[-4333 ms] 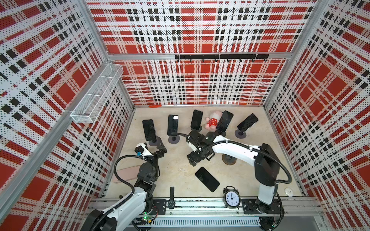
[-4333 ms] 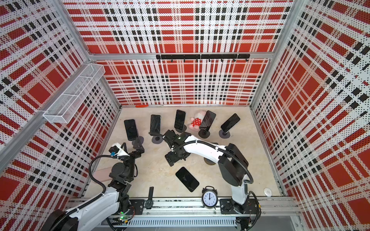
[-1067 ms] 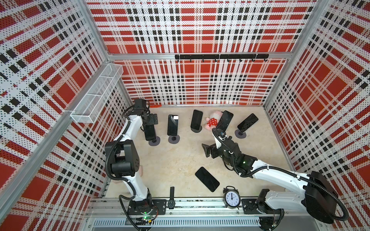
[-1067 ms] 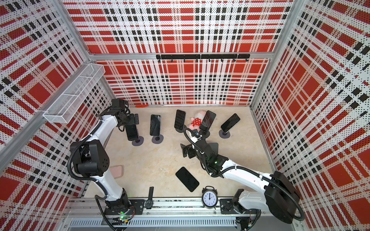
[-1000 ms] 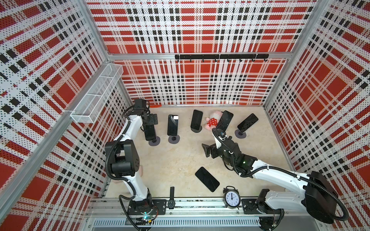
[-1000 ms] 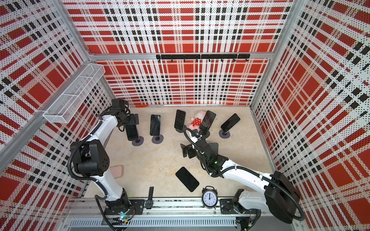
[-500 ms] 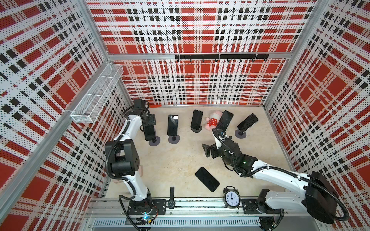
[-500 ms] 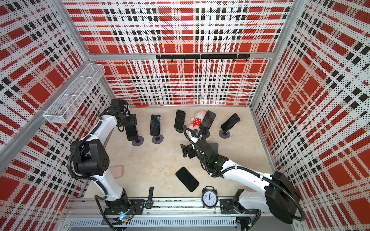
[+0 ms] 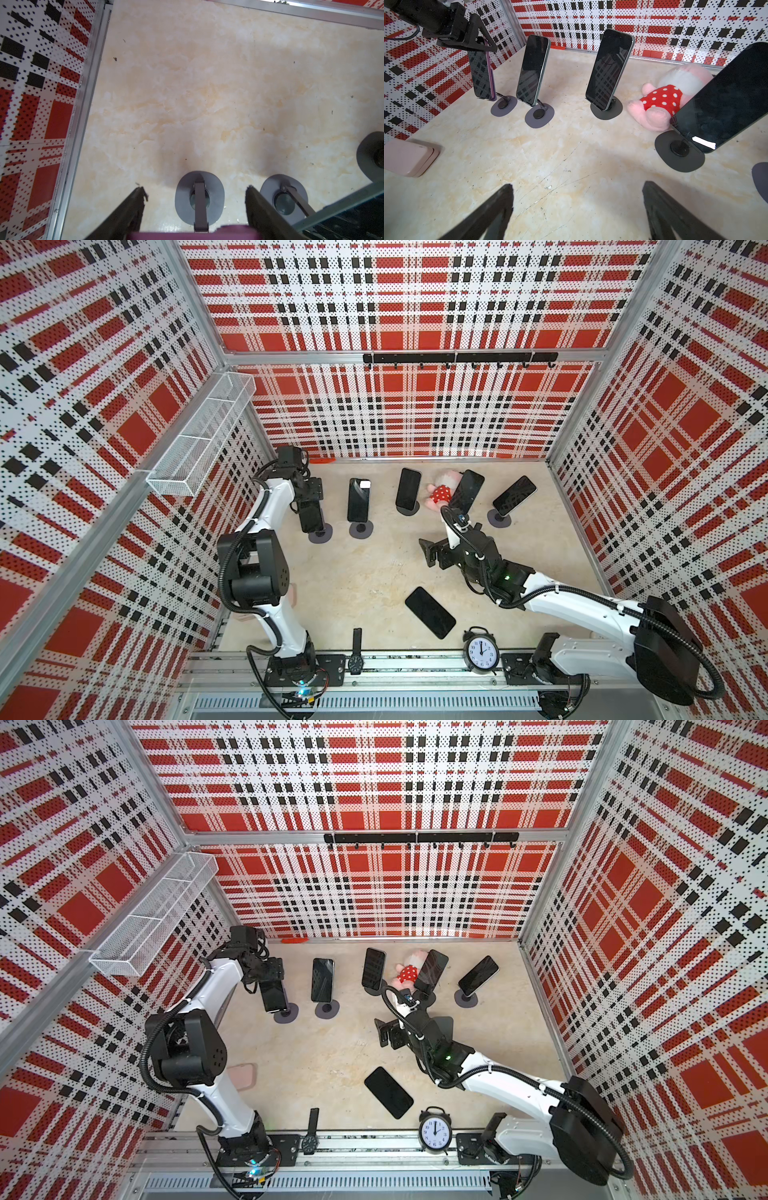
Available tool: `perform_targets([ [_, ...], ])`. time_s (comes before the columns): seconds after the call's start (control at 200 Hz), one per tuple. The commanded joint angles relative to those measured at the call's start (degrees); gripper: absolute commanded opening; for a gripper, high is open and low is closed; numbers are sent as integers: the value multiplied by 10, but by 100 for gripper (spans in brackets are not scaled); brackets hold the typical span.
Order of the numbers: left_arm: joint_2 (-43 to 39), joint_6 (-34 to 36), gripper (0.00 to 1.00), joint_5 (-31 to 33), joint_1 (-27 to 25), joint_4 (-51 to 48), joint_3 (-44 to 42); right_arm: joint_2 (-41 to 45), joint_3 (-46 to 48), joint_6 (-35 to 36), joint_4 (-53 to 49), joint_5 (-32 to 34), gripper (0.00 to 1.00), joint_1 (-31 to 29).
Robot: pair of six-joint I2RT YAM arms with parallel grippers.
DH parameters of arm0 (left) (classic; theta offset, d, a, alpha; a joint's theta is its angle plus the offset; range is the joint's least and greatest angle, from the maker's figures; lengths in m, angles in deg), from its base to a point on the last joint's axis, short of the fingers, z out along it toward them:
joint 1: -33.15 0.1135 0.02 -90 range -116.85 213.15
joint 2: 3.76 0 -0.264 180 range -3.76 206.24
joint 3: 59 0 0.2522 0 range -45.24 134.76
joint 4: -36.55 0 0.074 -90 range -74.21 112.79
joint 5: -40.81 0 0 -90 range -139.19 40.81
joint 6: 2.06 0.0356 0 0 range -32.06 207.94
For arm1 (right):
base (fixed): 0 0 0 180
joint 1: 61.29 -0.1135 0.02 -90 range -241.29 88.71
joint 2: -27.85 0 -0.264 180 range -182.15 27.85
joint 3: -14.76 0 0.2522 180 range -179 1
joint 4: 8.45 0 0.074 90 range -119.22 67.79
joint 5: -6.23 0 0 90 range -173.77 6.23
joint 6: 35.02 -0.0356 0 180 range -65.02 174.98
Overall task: Remove the phone from the phone stand
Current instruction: 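Lower the open left gripper around the purple-edged phone's top edge and close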
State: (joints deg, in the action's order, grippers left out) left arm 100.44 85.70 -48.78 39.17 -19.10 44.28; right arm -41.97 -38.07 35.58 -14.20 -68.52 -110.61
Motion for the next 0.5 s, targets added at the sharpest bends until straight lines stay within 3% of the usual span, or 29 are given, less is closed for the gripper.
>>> perform_targets([
  [0.0, -32, 2, 68, -16, 4, -14, 21, 1, -3, -5, 11, 0, 100, 2],
  [0.496, -101, -2, 65, -8, 4, -31, 1, -7, -6, -4, 10, 1, 100, 2],
])
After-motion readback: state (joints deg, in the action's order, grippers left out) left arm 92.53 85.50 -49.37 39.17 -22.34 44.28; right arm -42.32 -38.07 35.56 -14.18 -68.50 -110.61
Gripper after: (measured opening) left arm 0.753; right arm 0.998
